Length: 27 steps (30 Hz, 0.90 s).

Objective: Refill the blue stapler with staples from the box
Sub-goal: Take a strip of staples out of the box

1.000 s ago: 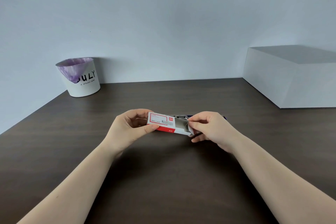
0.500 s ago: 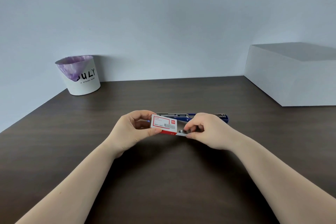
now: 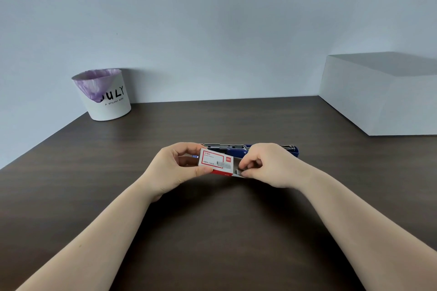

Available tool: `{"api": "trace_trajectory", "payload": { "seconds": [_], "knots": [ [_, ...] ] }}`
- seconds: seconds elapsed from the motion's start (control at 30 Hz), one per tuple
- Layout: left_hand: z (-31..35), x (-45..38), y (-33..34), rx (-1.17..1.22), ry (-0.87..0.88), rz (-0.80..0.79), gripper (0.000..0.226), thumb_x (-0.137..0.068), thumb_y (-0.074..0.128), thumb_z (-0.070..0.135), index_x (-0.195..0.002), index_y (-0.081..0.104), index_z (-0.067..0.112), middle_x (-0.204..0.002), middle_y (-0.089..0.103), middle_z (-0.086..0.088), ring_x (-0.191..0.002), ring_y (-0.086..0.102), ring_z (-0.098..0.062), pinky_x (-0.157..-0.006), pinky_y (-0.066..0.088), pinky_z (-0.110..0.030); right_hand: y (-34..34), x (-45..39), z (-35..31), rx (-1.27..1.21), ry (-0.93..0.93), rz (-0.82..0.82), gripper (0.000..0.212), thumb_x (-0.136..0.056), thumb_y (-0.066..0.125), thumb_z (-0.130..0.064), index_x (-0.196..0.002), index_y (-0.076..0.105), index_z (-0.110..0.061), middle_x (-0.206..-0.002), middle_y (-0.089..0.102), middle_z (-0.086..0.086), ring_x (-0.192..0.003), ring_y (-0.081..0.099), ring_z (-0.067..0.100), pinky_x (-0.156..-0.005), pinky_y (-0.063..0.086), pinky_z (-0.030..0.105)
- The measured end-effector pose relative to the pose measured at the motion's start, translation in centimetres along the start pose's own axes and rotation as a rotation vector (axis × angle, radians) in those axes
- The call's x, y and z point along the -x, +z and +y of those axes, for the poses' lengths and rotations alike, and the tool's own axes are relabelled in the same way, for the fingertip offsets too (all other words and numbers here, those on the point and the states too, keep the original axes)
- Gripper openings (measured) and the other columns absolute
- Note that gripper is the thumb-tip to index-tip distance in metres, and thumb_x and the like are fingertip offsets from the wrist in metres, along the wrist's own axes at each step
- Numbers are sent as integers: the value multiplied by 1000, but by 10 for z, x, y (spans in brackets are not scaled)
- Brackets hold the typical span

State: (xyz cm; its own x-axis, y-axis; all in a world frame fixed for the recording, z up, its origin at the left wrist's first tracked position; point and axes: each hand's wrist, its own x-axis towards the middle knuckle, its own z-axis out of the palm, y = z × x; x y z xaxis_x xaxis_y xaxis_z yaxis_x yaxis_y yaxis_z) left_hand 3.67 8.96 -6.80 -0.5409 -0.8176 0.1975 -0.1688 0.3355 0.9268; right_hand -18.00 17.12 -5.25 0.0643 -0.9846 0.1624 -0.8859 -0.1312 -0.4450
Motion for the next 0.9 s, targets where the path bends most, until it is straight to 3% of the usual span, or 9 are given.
{"api": "trace_trajectory", "payload": {
  "seconds": [0.1,0.23,0.33,0.47,0.6,0.73,0.83,0.9],
  "knots": [
    [0,0,0,-13,-12,-2,43,-57,80,25,-98,69,19,-98,76,-2,-92,72,-17,-84,58,-30,1,-1,0,86,-53,-10,14,-86,61,-23,-93,72,-19,-80,55,-9,-82,58,14,-76,46,24],
    [0,0,0,-2,-24,-1,43,-57,80,25,-98,69,18,-100,76,-3,-92,72,-18,-87,57,-33,5,0,1,135,-114,31,11,-89,57,-23,-90,66,-18,-91,53,-3,-91,50,15,-84,44,29],
    [-2,-1,-1,14,-45,5,37,-61,82,18,-96,70,19,-98,77,-2,-92,72,-19,-88,56,-35,0,0,2,40,-83,139,11,-89,58,-21,-94,67,-18,-96,57,-2,-94,52,13,-86,42,23],
    [-5,-3,-3,-13,-87,0,38,-60,84,16,-95,70,19,-93,78,0,-89,72,-15,-87,55,-34,-16,8,8,-195,111,292,11,-90,57,-22,-97,66,-22,-88,58,-13,-79,54,3,-69,37,8],
    [-5,-3,-4,-196,-97,-13,42,-59,87,23,-98,70,23,-87,76,1,-75,67,-7,-74,55,-20,-13,10,12,-346,279,199,10,-91,55,-20,-96,64,-20,-87,65,-5,-68,62,9,-58,52,17],
    [-4,-2,-4,-294,-91,-16,43,-57,88,30,-96,70,27,-84,70,5,-61,57,2,-60,47,-11,-7,8,12,-507,379,125,10,-92,53,-12,-98,62,-9,-92,66,14,-82,69,24,-66,62,35],
    [-5,-3,-3,-344,-79,-23,43,-55,88,34,-94,70,30,-81,64,11,-58,52,2,-59,42,-12,-7,8,11,-584,383,92,12,-92,53,-7,-100,60,-2,-95,64,17,-85,70,23,-68,62,35],
    [-5,-4,-3,-347,-77,-27,42,-54,88,35,-91,70,31,-78,64,5,-56,47,-2,-60,42,-18,-7,8,9,-625,368,92,13,-92,53,-7,-102,59,-1,-96,65,18,-86,70,23,-72,62,35]
  ]
}}
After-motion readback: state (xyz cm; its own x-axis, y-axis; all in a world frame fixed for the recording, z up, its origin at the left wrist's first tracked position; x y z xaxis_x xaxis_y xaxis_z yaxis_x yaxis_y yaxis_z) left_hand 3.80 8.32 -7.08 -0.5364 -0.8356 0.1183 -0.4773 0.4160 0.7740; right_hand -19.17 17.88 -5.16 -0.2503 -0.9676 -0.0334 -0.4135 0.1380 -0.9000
